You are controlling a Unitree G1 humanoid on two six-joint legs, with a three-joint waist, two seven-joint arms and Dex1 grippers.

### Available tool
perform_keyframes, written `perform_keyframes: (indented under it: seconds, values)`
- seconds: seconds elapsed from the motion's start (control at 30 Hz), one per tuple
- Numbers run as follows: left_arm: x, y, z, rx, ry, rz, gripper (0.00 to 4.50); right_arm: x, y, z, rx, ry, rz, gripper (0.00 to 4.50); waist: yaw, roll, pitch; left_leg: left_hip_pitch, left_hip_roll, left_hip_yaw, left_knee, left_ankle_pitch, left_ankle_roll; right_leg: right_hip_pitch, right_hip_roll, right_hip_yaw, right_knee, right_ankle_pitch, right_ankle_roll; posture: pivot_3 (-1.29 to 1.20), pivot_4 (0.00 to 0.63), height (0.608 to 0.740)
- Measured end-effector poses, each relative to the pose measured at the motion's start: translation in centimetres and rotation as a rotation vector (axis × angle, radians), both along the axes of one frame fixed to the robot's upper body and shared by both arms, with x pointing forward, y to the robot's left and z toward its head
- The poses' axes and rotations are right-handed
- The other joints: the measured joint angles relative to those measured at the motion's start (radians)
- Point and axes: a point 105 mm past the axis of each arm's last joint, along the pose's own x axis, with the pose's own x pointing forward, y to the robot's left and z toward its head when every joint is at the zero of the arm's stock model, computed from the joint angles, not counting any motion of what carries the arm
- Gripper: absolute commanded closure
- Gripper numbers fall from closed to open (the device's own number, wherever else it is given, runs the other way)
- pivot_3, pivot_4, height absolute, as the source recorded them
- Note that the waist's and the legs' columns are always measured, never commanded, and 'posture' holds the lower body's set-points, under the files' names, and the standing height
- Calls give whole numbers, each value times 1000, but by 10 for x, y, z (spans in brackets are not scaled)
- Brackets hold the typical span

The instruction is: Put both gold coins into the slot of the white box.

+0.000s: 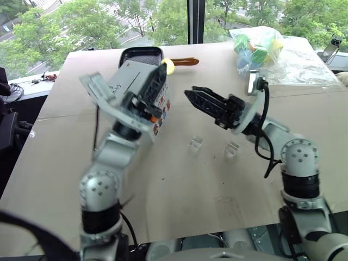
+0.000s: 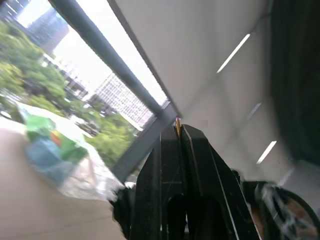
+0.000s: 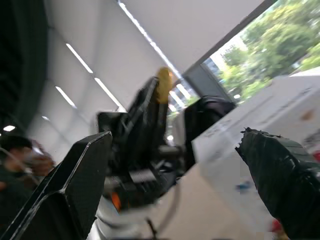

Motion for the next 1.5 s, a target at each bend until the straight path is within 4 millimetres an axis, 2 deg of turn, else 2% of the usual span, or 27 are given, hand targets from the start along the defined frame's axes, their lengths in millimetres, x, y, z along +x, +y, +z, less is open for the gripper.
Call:
perform_keyframes:
  seconds: [0.07, 0.1, 0.17, 0.27, 0.37, 0.43, 0.6, 1.03, 1.33, 1.43, 1.5]
  values:
    - [3, 13, 21, 95, -47, 111, 4500, 7, -10, 2, -102, -116, -41, 13, -5, 0, 0, 0, 0, 0, -1, 0, 0, 0, 0, 0, -1, 0, 0, 0, 150, 721]
    - [3, 16, 25, 120, -52, 141, 4500, 7, -12, 5, -126, -155, -47, 13, -8, 0, 0, 0, 0, 1, -2, 0, 0, -1, 0, 0, -1, 0, 0, 0, 150, 721]
    - [9, 26, 28, 282, -23, 243, 4500, 11, -13, 16, -241, -326, -54, 13, -12, 0, 1, -1, 1, 1, -3, 0, 0, -3, 1, 1, -1, 0, 0, 0, 150, 721]
    - [21, 48, 25, 476, 57, 428, 4500, 20, -17, 31, -333, -492, -104, 13, -9, 0, 1, 0, 1, 1, -4, 0, 0, -3, 1, 1, -1, 0, 1, 0, 150, 721]
    - [36, 75, 7, 630, 195, 618, 4500, 25, -13, 30, -359, -536, -98, 13, -6, -1, 1, -1, 2, 0, -4, 0, 0, -3, 1, 0, -2, 0, 1, 0, 150, 721]
    - [41, 87, 3, 670, 246, 700, 4500, 27, -13, 28, -362, -539, -91, 13, -4, -1, 1, -2, 1, 0, -4, 0, 0, -3, 0, 1, -2, 0, 1, 0, 150, 721]
    - [43, 88, 0, 681, 295, 717, 4500, 25, -8, 29, -359, -556, -67, 13, 2, -1, 1, -2, 1, -1, -4, 0, 0, -3, -1, -1, -2, 0, 1, 0, 150, 721]
    - [45, 84, -43, 807, 463, 615, 4500, 24, -6, 28, -352, -549, -56, 13, -4, -1, 1, -2, 1, -1, -4, 0, 0, -4, -1, -1, -2, 0, 0, 0, 150, 721]
    - [45, 87, -45, 870, 449, 636, 4500, 25, -7, 30, -341, -544, -64, 13, -9, 0, 1, -1, 1, 1, -3, 0, -1, -3, -1, 1, 0, 0, 0, 0, 150, 721]
    - [45, 89, -45, 878, 438, 649, 3626, 25, -7, 31, -336, -544, -66, 0, -9, 0, 1, 0, 1, 1, -3, 0, -1, -3, -1, 1, 1, 0, 0, 0, 150, 721]
    - [46, 91, -44, 886, 423, 667, 2652, 25, -7, 31, -334, -543, -65, 0, -6, 0, 0, 0, 1, 1, -3, 0, -1, -3, -1, 1, 1, 0, 0, 0, 150, 721]
